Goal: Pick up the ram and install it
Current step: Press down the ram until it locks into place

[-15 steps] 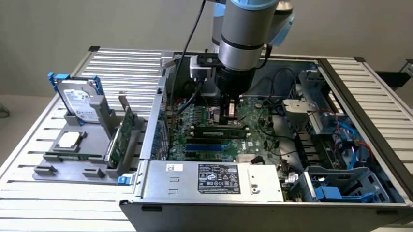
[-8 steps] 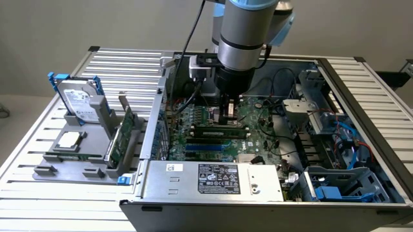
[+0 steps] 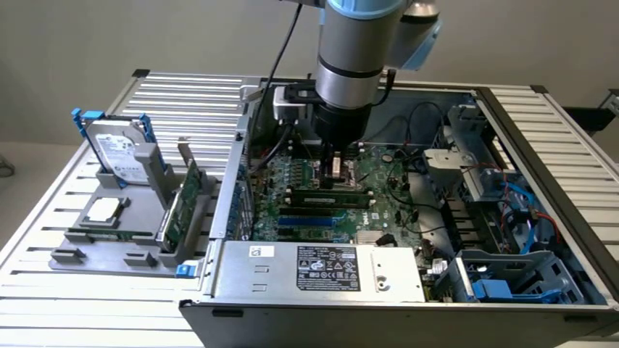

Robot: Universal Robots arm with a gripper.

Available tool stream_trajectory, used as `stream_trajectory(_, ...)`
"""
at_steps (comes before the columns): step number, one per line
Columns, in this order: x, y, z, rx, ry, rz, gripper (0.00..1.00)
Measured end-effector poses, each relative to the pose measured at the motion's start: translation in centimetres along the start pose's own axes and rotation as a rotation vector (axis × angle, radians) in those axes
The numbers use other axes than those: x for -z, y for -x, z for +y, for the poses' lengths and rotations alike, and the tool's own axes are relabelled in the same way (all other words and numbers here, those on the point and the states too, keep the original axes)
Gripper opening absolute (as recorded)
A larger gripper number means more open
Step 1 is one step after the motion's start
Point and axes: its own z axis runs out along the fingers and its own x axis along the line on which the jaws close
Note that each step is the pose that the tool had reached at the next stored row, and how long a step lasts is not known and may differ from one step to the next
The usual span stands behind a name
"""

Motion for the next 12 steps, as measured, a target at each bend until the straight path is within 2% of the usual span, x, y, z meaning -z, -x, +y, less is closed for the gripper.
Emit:
stream_trajectory(8,-1.09,0.0,0.44,0.0,0.0,-0.0001,0.11)
stream_trajectory(12,-1.21,0.1,0.49,0.0,0.0,0.0,0.11)
